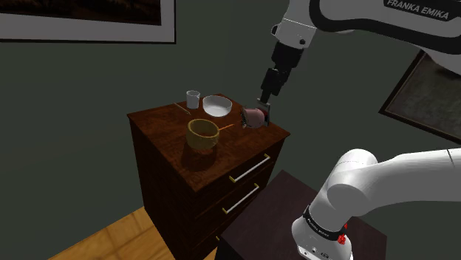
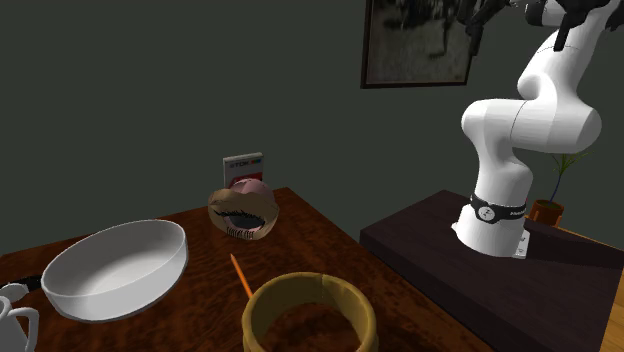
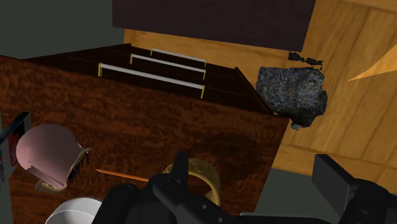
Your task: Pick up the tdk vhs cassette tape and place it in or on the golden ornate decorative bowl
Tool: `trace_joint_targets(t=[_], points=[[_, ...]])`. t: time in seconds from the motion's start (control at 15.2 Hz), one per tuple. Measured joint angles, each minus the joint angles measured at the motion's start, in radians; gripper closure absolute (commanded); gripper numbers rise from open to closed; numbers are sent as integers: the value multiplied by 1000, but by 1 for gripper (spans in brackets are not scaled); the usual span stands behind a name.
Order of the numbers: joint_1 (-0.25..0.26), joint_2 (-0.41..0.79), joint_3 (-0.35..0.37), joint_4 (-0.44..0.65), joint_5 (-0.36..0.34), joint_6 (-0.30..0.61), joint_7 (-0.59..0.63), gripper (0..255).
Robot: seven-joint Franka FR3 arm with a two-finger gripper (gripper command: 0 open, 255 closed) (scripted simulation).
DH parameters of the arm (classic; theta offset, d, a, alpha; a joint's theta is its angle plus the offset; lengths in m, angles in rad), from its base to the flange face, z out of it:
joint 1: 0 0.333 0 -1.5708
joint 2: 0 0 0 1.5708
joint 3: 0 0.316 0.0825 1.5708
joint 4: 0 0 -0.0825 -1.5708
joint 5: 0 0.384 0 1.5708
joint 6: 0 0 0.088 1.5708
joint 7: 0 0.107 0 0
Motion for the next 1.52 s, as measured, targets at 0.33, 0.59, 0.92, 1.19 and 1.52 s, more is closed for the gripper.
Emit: trace_joint_targets(t=[0.33, 0.59, 0.92, 1.19, 1.52], points=[[-26, 39, -29, -37, -46, 71, -33, 0], [-59, 110, -59, -48, -100, 152, -63, 0], [-107, 208, -109, -73, -172, 278, -106, 0], [-142, 302, -143, -50, -223, 356, -130, 0], [-185, 433, -189, 0, -281, 450, -158, 0]])
